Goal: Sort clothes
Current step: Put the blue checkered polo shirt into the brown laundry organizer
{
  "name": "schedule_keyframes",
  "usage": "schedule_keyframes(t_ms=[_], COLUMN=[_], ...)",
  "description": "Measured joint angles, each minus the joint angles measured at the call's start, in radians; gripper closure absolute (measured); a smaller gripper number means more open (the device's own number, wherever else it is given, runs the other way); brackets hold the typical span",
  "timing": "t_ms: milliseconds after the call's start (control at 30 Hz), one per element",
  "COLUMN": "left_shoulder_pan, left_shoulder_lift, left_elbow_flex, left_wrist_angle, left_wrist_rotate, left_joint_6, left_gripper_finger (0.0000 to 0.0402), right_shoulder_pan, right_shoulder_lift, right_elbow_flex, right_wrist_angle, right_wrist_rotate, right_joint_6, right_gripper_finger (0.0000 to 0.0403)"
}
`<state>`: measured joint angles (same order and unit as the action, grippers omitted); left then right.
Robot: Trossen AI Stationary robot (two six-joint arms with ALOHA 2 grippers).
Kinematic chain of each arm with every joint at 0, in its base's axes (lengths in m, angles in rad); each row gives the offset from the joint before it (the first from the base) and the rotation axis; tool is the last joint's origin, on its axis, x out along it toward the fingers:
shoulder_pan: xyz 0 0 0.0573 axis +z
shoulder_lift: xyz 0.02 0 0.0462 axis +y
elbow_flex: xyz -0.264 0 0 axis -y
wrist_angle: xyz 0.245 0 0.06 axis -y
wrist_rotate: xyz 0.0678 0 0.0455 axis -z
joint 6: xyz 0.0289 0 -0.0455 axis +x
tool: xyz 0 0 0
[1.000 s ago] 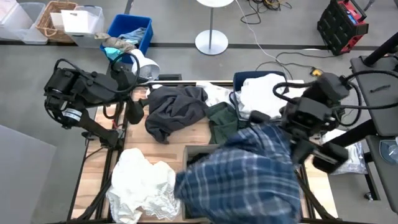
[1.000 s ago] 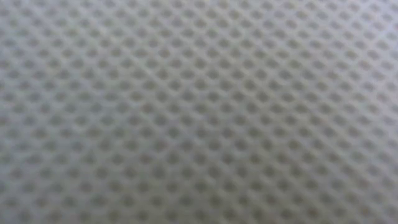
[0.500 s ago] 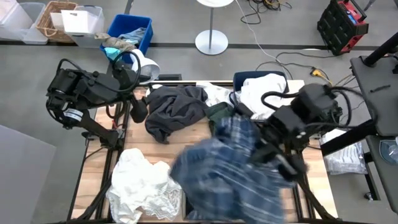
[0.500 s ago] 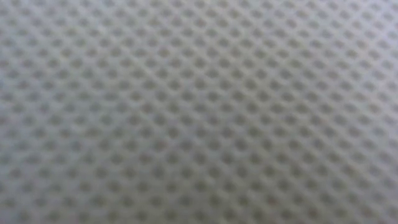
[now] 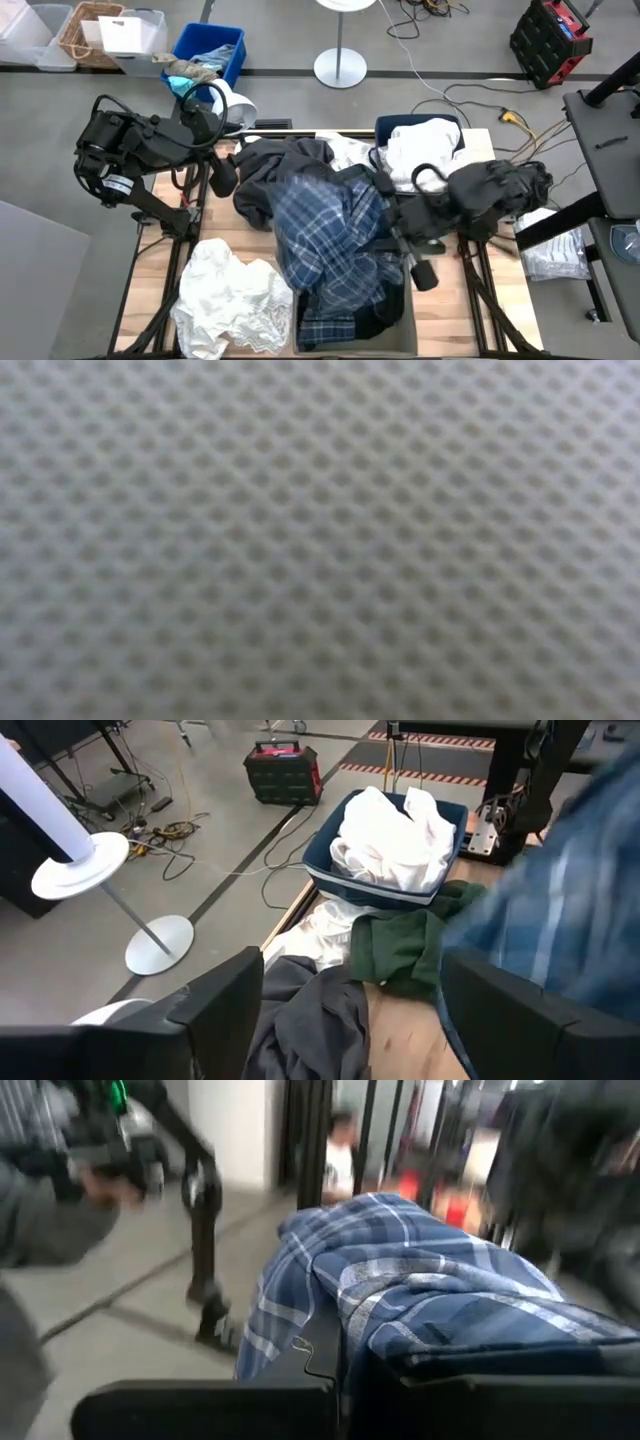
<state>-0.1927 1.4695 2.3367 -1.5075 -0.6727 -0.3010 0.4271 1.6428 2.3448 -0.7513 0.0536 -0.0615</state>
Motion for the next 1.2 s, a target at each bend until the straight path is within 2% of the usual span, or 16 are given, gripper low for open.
schedule_keyframes(t_ms=[167,300,500,600,700,800,900,967,1067,1200], left_shoulder_pan=[0.000,0.000,-0.014,-0.037,-0.063,-0.081,-0.098,-0.110,-0.125,-0.128], left_shoulder_lift=[0.000,0.007,0.068,0.116,0.164,0.202,0.227,0.239,0.258,0.293], left_elbow_flex=[0.000,-0.001,-0.002,-0.002,-0.003,-0.003,-0.003,-0.003,-0.003,-0.003], left_wrist_angle=[0.006,0.031,0.112,0.148,0.159,0.163,0.165,0.193,0.238,0.243], left_wrist_rotate=[0.000,0.009,0.177,0.187,0.199,0.266,0.388,0.447,0.455,0.454], left_joint_6=[-0.038,-0.069,-0.003,0.070,0.138,0.190,0.254,0.283,0.313,0.345], left_gripper_finger=[0.0135,0.0145,0.0170,0.0204,0.0257,0.0321,0.0383,0.0393,0.0391,0.0400], right_shoulder_pan=[0.009,0.009,-0.008,-0.028,-0.045,-0.055,-0.059,-0.067,-0.074,-0.074], right_shoulder_lift=[0.000,0.001,0.001,-0.001,-0.003,-0.010,-0.035,-0.051,-0.055,-0.064], right_elbow_flex=[-0.074,-0.156,-0.280,-0.328,-0.394,-0.474,-0.546,-0.584,-0.613,-0.602], right_wrist_angle=[-0.188,-0.273,-0.248,-0.173,-0.097,-0.037,-0.016,-0.016,-0.021,-0.035], right_wrist_rotate=[-0.004,-0.075,-0.150,-0.239,-0.311,-0.379,-0.376,-0.359,-0.344,-0.341], right_joint_6=[0.127,0.237,0.308,0.313,0.313,0.293,0.270,0.277,0.329,0.395], right_gripper_finger=[0.0394,0.0394,0.0394,0.0394,0.0394,0.0394,0.0393,0.0388,0.0368,0.0318])
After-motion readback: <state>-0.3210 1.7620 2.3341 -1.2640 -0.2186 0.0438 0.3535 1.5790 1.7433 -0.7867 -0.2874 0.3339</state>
